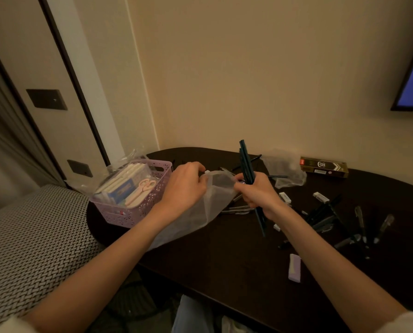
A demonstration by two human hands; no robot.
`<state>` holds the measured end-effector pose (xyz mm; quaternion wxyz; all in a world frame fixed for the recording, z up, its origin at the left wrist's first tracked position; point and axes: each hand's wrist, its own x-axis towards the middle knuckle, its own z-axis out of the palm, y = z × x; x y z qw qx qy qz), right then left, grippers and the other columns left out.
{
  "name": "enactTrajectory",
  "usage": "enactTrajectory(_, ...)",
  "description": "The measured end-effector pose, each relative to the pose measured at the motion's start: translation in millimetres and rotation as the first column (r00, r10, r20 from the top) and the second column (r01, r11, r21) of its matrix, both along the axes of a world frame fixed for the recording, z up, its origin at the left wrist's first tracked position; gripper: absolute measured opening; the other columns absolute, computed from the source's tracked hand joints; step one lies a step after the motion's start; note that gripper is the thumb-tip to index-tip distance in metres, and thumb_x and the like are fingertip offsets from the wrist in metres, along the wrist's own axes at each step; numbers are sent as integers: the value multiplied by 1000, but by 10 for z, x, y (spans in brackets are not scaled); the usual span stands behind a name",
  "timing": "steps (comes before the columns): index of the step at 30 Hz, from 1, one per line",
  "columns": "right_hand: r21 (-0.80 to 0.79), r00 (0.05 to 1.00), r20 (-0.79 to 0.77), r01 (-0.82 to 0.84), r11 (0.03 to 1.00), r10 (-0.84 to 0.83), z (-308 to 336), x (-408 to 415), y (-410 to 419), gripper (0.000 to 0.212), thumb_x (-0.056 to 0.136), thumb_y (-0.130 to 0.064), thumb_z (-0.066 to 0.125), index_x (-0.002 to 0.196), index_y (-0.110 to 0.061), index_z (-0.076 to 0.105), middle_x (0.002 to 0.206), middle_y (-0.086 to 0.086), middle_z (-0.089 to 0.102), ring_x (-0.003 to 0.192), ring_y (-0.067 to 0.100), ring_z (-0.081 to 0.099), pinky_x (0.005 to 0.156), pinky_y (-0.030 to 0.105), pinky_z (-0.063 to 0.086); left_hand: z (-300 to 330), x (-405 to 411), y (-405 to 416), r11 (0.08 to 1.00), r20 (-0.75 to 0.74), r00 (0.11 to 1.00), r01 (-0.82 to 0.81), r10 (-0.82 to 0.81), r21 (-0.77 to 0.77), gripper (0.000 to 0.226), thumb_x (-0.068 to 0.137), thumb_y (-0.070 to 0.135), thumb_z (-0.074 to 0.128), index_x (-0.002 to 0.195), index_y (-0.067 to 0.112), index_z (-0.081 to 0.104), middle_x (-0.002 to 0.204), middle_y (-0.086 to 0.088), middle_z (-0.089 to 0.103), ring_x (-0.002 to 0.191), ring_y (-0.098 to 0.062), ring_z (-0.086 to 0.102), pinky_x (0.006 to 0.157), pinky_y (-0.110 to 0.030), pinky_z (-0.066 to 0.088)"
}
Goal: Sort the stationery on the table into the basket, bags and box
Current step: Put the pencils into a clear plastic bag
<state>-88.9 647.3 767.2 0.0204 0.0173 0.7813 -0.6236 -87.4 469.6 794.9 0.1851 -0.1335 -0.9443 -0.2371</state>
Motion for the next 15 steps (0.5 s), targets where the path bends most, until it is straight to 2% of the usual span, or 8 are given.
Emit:
enactTrajectory(2,-66,995,-67,67,996,-71,68,4,51,16,89,-23,64,96,-10,58,62,-2,47,43,7,39,36,17,30,-8,-9,23,1000,20,1000,11,-11,19,34,97,23,55,128,11,58,85,-5,69,53,1,47,58,-13,39)
enactTrajectory(4,-277,970,-149,146,950,-193,192,23,112,20,92,-27,60,79,-14,52,53,-5,41,38,5,34,35,17,26,-14,-14,49,998,46,999,25,-28,56,32,97,24,55,126,10,59,72,2,65,53,-1,51,56,-12,39)
enactTrajectory(7,-658,932,-177,127,742,-317,454,97,159,38,96,-24,51,60,-19,39,46,-8,31,38,7,27,36,19,24,-24,-12,91,996,41,998,39,-42,80,31,98,26,54,124,11,61,61,11,58,55,0,56,50,-9,37)
enactTrajectory(9,-795,917,-162,97,598,-363,599,120,160,43,96,-24,47,56,-19,34,49,-4,31,43,10,31,42,21,33,-31,-10,106,996,35,998,43,-46,80,31,98,27,53,123,12,62,62,12,58,57,1,57,49,-8,37)
enactTrajectory(10,-816,908,-166,93,571,-385,646,111,151,43,97,-24,46,56,-18,34,52,-2,32,46,12,36,48,23,38,-34,-2,109,996,38,998,46,-49,81,31,98,27,53,123,11,63,62,11,59,56,-1,58,48,-8,38)
enactTrajectory(12,-786,881,-201,115,607,-428,699,73,118,36,97,-26,42,62,-17,39,54,-1,36,53,13,41,60,29,38,-33,12,117,995,45,997,57,-62,87,30,98,26,53,122,11,64,63,4,63,56,-8,60,48,-7,40)
enactTrajectory(14,-704,861,-237,167,690,-450,713,45,52,29,97,-28,38,72,-15,44,52,-4,41,54,11,40,65,31,34,-32,20,123,993,47,996,64,-69,96,29,98,25,53,120,11,65,63,-2,66,55,-14,61,46,-9,41)
enactTrajectory(15,-658,855,-257,187,729,-451,708,32,7,30,97,-28,37,70,-16,44,52,-5,42,54,10,41,66,31,35,-31,20,121,992,47,996,64,-70,105,28,98,25,52,119,11,66,63,-3,66,54,-14,60,45,-10,40)
